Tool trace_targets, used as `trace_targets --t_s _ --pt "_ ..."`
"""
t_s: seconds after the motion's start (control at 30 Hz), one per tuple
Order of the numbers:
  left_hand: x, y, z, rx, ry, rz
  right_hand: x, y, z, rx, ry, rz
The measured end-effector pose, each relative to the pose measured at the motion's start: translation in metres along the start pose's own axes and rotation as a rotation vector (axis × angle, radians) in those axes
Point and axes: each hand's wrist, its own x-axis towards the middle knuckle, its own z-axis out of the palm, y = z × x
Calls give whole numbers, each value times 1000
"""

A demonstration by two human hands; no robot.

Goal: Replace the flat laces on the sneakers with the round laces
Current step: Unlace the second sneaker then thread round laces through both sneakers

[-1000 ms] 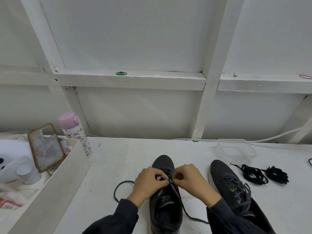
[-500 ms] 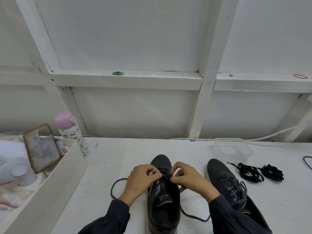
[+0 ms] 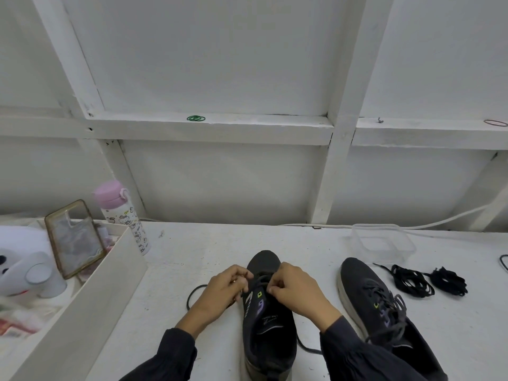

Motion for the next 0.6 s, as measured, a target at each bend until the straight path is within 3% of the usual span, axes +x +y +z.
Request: trace_targets --t_s 0.23,0.6 --pt "-9 -16 0 124 7 57 0 -5 13 -37 38 62" --pt "-4 -14 14 183 139 99 -8 -4 18 134 58 83"
